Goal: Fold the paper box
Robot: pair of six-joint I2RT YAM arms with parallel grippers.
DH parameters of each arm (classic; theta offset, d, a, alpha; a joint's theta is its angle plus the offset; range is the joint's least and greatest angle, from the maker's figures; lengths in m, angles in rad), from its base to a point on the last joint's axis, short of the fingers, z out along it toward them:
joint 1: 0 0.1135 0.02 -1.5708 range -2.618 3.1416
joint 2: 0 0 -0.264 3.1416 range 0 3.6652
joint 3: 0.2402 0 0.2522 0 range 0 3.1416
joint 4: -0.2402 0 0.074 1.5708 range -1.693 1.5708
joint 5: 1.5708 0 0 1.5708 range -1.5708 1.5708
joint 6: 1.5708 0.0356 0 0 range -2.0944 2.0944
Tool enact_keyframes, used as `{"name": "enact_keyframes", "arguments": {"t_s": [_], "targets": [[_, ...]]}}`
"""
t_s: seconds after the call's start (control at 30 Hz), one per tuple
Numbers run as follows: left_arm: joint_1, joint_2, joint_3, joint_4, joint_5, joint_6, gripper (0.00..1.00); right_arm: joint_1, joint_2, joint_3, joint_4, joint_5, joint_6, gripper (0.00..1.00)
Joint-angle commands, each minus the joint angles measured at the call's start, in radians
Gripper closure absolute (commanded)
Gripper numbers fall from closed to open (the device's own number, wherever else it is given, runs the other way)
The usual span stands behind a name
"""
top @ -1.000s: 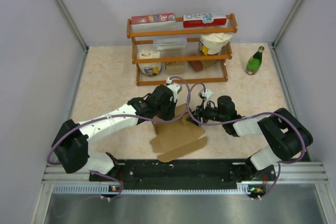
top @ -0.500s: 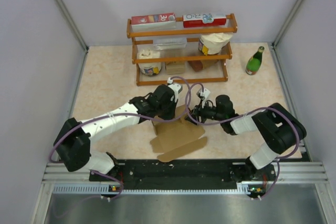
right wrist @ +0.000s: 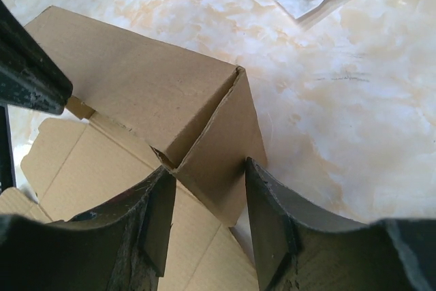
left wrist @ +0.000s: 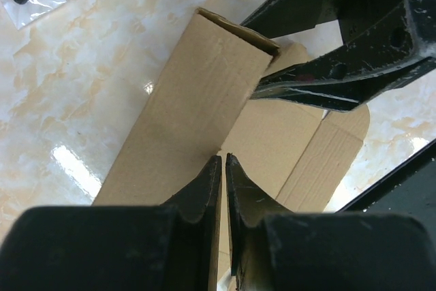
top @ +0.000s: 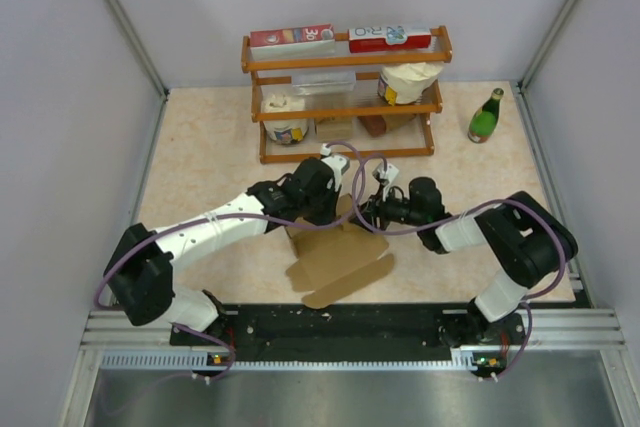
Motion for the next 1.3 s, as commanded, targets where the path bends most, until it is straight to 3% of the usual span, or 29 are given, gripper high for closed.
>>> {"name": "enact_keyframes", "arguments": {"t_s": [0.0,0.73,0.87,1.27], "targets": [[-0.002,0.011,0.038,0.015,0.043,-0.012,0.89,0.013,0.023,0.046,0.076,-0.013,0.016,0.56],[0.0,0.037,0.023,0.049,0.133,-0.018,0.89,0.025,0.149,0.09,0.183,0.07,0.037,0.72],[-0.002,-0.01,0.039,0.041,0.161,-0.026,0.89,0.024,0.156,0.095,0.198,0.073,0.042,0.76],[0.043,-0.21,0.111,-0.046,0.023,0.006,0.83,0.025,0.149,0.09,0.204,0.076,0.019,0.85]]}}
